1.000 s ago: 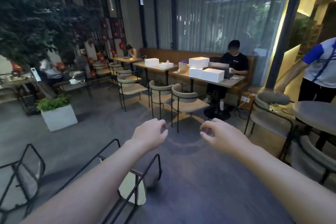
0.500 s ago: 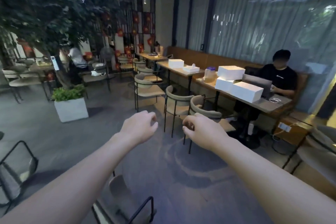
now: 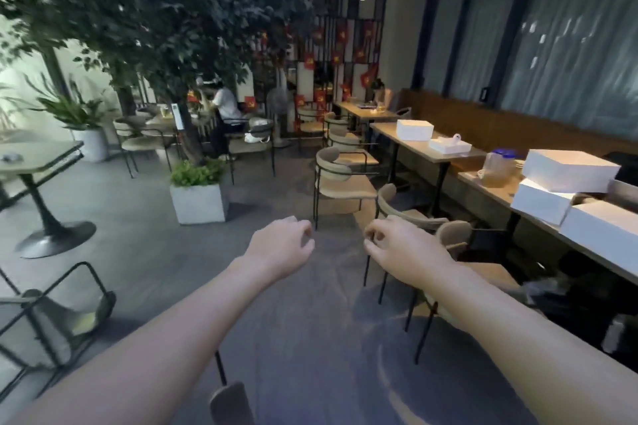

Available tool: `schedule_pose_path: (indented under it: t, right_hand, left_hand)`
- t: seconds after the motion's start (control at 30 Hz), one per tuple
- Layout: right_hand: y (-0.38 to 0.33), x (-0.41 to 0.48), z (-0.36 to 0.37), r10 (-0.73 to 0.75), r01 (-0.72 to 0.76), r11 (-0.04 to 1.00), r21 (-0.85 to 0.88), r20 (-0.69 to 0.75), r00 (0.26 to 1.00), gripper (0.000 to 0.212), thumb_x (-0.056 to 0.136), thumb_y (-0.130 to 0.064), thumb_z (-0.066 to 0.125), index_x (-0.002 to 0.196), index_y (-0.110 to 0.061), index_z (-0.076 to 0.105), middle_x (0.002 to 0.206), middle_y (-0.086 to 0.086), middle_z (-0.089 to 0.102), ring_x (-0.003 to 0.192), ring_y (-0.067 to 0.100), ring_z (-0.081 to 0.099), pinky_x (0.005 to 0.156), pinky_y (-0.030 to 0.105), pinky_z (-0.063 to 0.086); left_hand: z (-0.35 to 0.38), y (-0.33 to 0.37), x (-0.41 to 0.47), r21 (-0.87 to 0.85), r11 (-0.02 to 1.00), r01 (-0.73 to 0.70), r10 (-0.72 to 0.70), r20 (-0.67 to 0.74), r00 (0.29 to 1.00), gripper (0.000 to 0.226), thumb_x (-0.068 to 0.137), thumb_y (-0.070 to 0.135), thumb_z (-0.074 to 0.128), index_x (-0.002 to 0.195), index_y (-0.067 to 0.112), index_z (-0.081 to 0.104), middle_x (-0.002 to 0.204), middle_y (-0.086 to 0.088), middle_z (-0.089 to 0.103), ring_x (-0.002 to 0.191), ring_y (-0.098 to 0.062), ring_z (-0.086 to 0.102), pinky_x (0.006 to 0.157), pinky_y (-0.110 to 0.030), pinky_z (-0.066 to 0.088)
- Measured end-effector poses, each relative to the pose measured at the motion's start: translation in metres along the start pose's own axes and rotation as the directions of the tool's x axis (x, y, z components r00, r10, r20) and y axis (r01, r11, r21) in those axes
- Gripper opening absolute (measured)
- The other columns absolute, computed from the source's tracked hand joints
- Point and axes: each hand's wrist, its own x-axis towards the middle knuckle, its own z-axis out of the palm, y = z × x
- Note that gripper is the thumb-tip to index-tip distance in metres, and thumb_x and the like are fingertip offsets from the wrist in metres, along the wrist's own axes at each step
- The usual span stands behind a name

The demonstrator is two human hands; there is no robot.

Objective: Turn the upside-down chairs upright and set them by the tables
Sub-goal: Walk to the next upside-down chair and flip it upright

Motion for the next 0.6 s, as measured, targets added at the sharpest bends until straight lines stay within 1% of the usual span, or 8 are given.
schedule_pose_path:
  t: [0.1, 0.17, 0.27, 0.33, 0.4, 0.47, 0.6]
  right_hand:
    - [0.025, 0.072, 0.011, -0.131, 0.131, 0.991, 0.012, 0.021, 0.991, 0.031, 0.099, -0.054, 0.048, 0.124, -0.039, 0.060, 0.112, -0.008, 0.055, 0.098, 0.019, 0.062, 0.082, 0.043, 0.057]
    - [0.032, 0.119, 0.011, -0.217, 0.216, 0.976, 0.031, 0.051, 0.975, 0.029, 0.100, -0.053, 0.048, 0.123, -0.039, 0.059, 0.113, -0.008, 0.055, 0.099, 0.019, 0.062, 0.082, 0.043, 0.057]
    - [0.026, 0.190, 0.013, -0.354, 0.351, 0.935, 0.050, 0.109, 0.929, 0.029, 0.100, -0.054, 0.047, 0.123, -0.040, 0.059, 0.114, -0.009, 0.055, 0.098, 0.019, 0.063, 0.082, 0.042, 0.056]
    - [0.009, 0.229, 0.018, -0.433, 0.427, 0.901, 0.072, 0.132, 0.892, 0.030, 0.100, -0.054, 0.046, 0.124, -0.040, 0.058, 0.114, -0.009, 0.054, 0.100, 0.021, 0.062, 0.084, 0.042, 0.055]
    - [-0.018, 0.265, 0.030, -0.530, 0.521, 0.848, 0.097, 0.152, 0.834, 0.031, 0.101, -0.052, 0.046, 0.127, -0.039, 0.059, 0.115, -0.010, 0.054, 0.103, 0.020, 0.061, 0.083, 0.040, 0.054]
    - [-0.050, 0.293, 0.045, -0.621, 0.610, 0.784, 0.117, 0.163, 0.767, 0.033, 0.102, -0.050, 0.047, 0.130, -0.038, 0.059, 0.119, -0.010, 0.057, 0.107, 0.019, 0.061, 0.083, 0.039, 0.053]
    - [-0.113, 0.332, 0.082, -0.776, 0.759, 0.631, 0.160, 0.149, 0.613, 0.033, 0.101, -0.050, 0.049, 0.128, -0.035, 0.060, 0.121, -0.006, 0.062, 0.109, 0.020, 0.061, 0.085, 0.040, 0.054]
  left_hand:
    - [0.016, -0.012, 0.046, 0.041, 0.991, 0.125, -0.125, -0.019, 0.992, 0.026, 0.098, 0.043, 0.047, 0.110, 0.026, 0.062, 0.112, 0.000, 0.061, 0.109, -0.024, 0.060, 0.078, -0.036, 0.049]
    - [0.018, -0.022, 0.070, 0.055, 0.973, 0.226, -0.224, -0.030, 0.974, 0.028, 0.098, 0.044, 0.047, 0.112, 0.026, 0.062, 0.114, 0.000, 0.061, 0.110, -0.024, 0.060, 0.077, -0.036, 0.047]
    - [0.013, -0.040, 0.095, 0.085, 0.922, 0.379, -0.374, -0.068, 0.925, 0.029, 0.098, 0.043, 0.046, 0.114, 0.025, 0.063, 0.114, -0.002, 0.062, 0.110, -0.025, 0.059, 0.080, -0.037, 0.048]
    - [0.007, -0.056, 0.105, 0.083, 0.891, 0.445, -0.438, -0.091, 0.894, 0.030, 0.098, 0.042, 0.047, 0.115, 0.024, 0.063, 0.114, -0.003, 0.063, 0.108, -0.026, 0.060, 0.083, -0.038, 0.051]
    - [0.003, -0.078, 0.110, 0.089, 0.843, 0.531, -0.521, -0.116, 0.846, 0.029, 0.097, 0.040, 0.047, 0.115, 0.024, 0.063, 0.114, -0.004, 0.065, 0.107, -0.028, 0.061, 0.085, -0.039, 0.051]
    - [-0.001, -0.102, 0.113, 0.090, 0.784, 0.614, -0.597, -0.156, 0.786, 0.029, 0.097, 0.039, 0.047, 0.115, 0.023, 0.063, 0.114, -0.005, 0.064, 0.107, -0.029, 0.061, 0.082, -0.036, 0.049]
    - [-0.002, -0.153, 0.111, 0.096, 0.668, 0.738, -0.699, -0.260, 0.666, 0.029, 0.097, 0.041, 0.046, 0.116, 0.026, 0.063, 0.115, 0.001, 0.061, 0.109, -0.025, 0.059, 0.082, -0.038, 0.048]
